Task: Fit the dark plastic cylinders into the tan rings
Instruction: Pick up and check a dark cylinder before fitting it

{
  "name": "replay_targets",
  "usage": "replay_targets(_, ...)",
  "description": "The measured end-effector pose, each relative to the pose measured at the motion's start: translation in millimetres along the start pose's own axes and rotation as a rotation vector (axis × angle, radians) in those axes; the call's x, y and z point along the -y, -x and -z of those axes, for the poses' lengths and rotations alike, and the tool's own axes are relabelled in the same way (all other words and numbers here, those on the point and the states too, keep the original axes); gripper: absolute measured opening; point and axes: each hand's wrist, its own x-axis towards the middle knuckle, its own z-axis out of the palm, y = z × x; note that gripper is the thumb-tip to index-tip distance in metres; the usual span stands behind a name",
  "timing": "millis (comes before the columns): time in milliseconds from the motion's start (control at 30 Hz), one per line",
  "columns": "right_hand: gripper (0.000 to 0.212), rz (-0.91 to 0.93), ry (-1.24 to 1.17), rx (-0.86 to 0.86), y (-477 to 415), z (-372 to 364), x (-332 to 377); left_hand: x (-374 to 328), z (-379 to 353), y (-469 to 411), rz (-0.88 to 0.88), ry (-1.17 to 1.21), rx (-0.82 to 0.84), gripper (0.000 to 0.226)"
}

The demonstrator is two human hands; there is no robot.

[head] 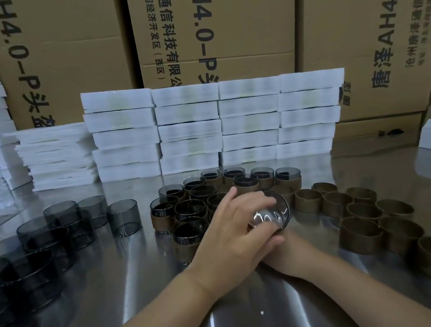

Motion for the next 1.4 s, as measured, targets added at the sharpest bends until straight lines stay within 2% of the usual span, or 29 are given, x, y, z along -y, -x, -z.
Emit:
replay_targets(133,0.017,-0.003,-0.035,-0.149,-8.0,4.5,-0.7,1.1,0.2,4.4,0.180,0.158,0.039,0.035)
replay_targets(233,0.021,-0.142,-0.292,-0.296,-9.6,12.0,0.7,3.4,0.5,7.2,0.288,0.248,0.092,0.034)
replay_targets(333,0.035,-0.198,-0.644,-0.320,-5.9,18.7,14.0,5.1,1.3,9.2,0.338,0.287,0.141,0.030)
replay_targets(400,0.039,-0.161,-0.705,-0.305,-2.8,20.3,22.4,5.6,1.2,9.9,0.343,0.303,0.134,0.029)
replay_targets(500,0.032,-0.045,-0.757,-0.311,0.9,18.9,27.4,8.7,-1.2,10.5,0.307,0.301,0.091,0.027)
replay_targets(533,0.029,0.009,-0.768,-0.312,1.8,18.0,27.3,10.0,-2.1,10.5,0.310,0.305,0.075,0.030)
replay_targets(600,0.027,0.083,-0.781,-0.310,4.0,15.8,26.5,10.3,-2.8,10.1,0.372,0.346,0.041,0.050)
replay_targets(667,0.029,0.106,-0.776,-0.329,5.4,14.2,26.5,10.0,-3.3,9.4,0.473,0.406,0.002,0.074)
replay_targets(733,0.029,0.124,-0.762,-0.331,5.9,12.7,27.0,9.4,-3.2,8.6,0.539,0.426,-0.017,0.085)
replay_targets(967,0.026,0.268,-0.661,-0.262,10.4,5.5,27.1,7.6,4.0,5.4,0.750,0.474,0.139,0.086)
replay_targets(1100,0.055,0.319,-0.584,-0.220,12.4,2.0,27.2,9.7,7.0,4.1,0.791,0.482,0.136,0.079)
replay_targets(1200,0.067,0.325,-0.530,-0.219,12.9,1.0,26.5,9.0,7.0,1.7,0.819,0.500,0.112,0.076)
replay_targets(1400,0.056,0.350,-0.506,-0.256,15.4,1.5,25.6,7.1,10.8,4.7,0.749,0.494,0.166,0.071)
